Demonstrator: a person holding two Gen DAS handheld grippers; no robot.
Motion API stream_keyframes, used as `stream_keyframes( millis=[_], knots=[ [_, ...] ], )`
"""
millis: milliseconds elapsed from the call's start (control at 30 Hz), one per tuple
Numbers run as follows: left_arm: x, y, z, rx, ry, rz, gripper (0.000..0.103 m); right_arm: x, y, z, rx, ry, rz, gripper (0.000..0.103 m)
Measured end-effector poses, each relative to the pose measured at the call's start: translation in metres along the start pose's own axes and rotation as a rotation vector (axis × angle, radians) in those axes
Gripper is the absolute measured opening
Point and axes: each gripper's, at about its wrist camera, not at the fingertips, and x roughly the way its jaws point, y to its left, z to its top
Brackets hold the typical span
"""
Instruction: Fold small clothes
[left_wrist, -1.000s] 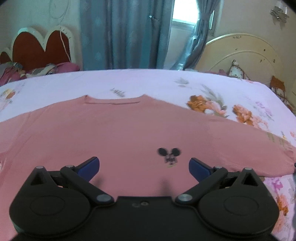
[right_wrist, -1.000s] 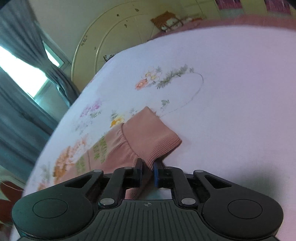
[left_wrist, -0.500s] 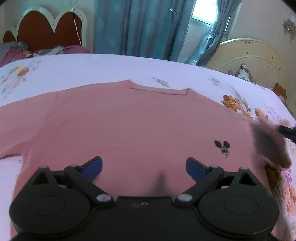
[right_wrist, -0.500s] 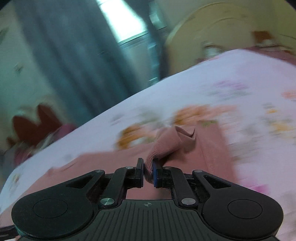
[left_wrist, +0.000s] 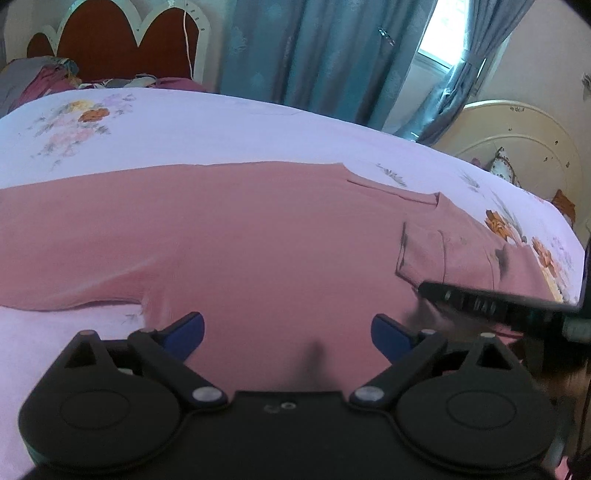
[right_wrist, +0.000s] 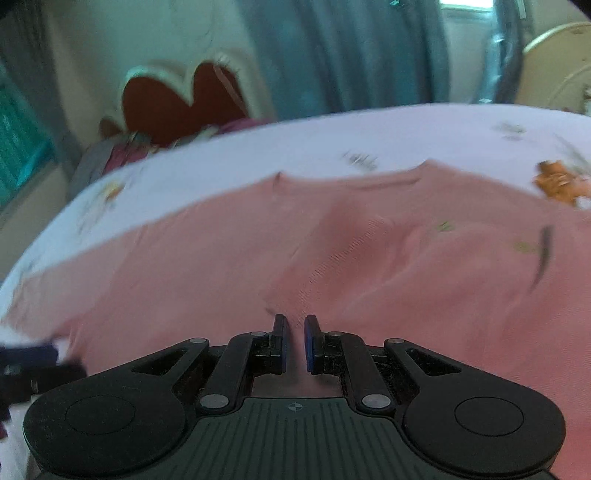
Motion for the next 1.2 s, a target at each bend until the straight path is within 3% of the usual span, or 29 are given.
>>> stream_keyframes(
  millis=[100, 200, 333, 433, 500, 533, 600, 767, 900, 1033, 1200],
  knots=[
    [0.010, -0.007, 0.003, -0.005, 0.000, -0.053, 0.095, -0.004, 0.004, -0.008, -0.040, 0.007, -0.016, 0.009],
    [0.030, -0.024, 0.009, -0.025, 0.006, -0.117, 0.088, -0.023, -0.015, -0.017, 0.014, -0.002, -0.032, 0.009],
    [0.071, -0.052, 0.016, -0.068, 0.072, -0.280, 0.069, -0.054, -0.048, -0.026, 0.084, -0.021, -0.102, 0.009],
    [0.098, -0.073, 0.021, -0.073, 0.098, -0.286, 0.062, -0.079, -0.072, -0.029, 0.110, -0.013, -0.140, 0.009],
    [0.112, -0.080, 0.025, -0.100, 0.104, -0.332, 0.049, -0.090, -0.087, -0.033, 0.125, -0.004, -0.174, 0.009],
    [0.121, -0.084, 0.028, -0.115, 0.122, -0.366, 0.029, -0.096, -0.094, -0.036, 0.137, -0.003, -0.184, 0.009],
    [0.135, -0.088, 0.030, -0.131, 0.145, -0.392, 0.006, -0.109, -0.111, -0.041, 0.167, 0.002, -0.231, 0.009],
    [0.091, -0.082, 0.038, -0.085, -0.037, -0.392, 0.005, -0.129, -0.149, -0.052, 0.312, -0.053, -0.322, 0.009],
    [0.059, -0.052, 0.033, -0.076, -0.119, -0.305, 0.005, -0.131, -0.163, -0.051, 0.378, -0.084, -0.317, 0.009],
    [0.065, -0.025, 0.018, -0.146, -0.085, -0.262, 0.005, -0.128, -0.164, -0.048, 0.376, -0.090, -0.328, 0.009],
    [0.074, -0.022, 0.001, -0.141, -0.049, -0.246, 0.007, -0.127, -0.170, -0.048, 0.370, -0.086, -0.332, 0.009]
  ],
)
